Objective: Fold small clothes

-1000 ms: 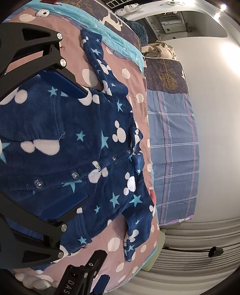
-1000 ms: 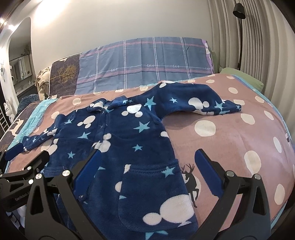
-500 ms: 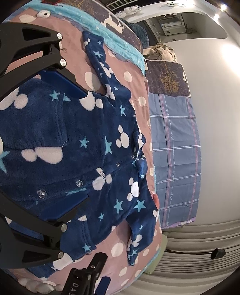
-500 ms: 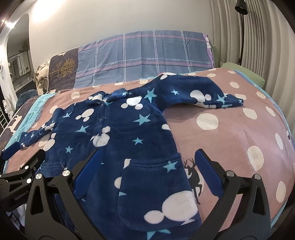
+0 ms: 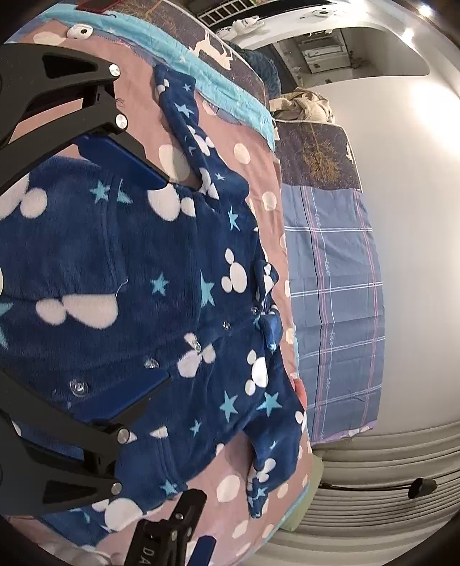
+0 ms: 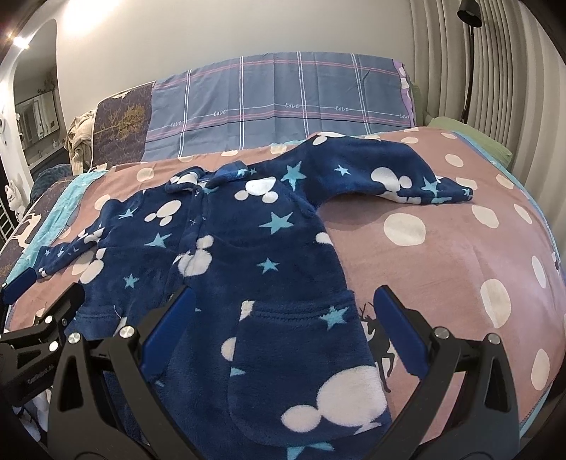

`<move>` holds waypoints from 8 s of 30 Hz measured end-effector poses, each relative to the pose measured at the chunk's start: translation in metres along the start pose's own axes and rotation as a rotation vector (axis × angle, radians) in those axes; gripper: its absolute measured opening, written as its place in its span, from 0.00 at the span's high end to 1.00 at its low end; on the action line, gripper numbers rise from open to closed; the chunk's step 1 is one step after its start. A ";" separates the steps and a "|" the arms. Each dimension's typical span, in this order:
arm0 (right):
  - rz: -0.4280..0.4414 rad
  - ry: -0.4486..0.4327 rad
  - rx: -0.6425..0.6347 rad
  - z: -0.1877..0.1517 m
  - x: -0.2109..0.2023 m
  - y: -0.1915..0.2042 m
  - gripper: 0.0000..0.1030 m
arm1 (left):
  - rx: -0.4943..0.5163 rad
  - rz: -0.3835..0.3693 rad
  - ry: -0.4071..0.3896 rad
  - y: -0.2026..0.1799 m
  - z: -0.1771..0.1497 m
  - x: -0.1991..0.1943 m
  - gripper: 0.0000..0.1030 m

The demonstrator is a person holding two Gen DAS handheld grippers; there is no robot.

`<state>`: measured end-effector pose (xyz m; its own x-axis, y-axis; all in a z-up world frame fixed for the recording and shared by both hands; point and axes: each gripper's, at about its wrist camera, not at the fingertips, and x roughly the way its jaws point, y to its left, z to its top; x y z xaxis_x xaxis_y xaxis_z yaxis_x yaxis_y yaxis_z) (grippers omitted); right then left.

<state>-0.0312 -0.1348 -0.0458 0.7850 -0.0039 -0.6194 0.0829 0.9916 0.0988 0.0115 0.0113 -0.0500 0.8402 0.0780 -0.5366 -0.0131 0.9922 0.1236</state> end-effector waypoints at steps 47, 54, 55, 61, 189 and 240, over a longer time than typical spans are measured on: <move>0.014 0.016 -0.148 0.020 0.040 0.046 0.02 | -0.111 -0.051 0.067 0.055 -0.002 0.042 0.22; 0.035 0.059 -0.199 0.023 0.062 0.073 0.02 | -0.370 -0.134 0.158 0.141 -0.011 0.078 0.38; 0.043 0.069 -0.203 0.025 0.067 0.075 0.02 | -0.418 -0.128 0.169 0.158 -0.013 0.083 0.40; 0.165 0.112 -0.163 0.032 0.088 0.075 0.02 | -0.796 -0.010 0.234 0.301 -0.047 0.126 0.46; 0.270 0.204 0.529 0.073 0.131 -0.220 0.54 | -0.033 -0.336 0.333 -0.039 0.072 0.236 0.56; 0.684 0.168 0.059 0.146 0.209 0.015 0.92 | -0.483 -0.771 0.249 0.053 0.062 0.229 0.40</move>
<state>0.2236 -0.1400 -0.0601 0.5682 0.6423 -0.5144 -0.3585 0.7559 0.5478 0.2366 0.0754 -0.1143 0.5713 -0.6539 -0.4960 0.2278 0.7070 -0.6696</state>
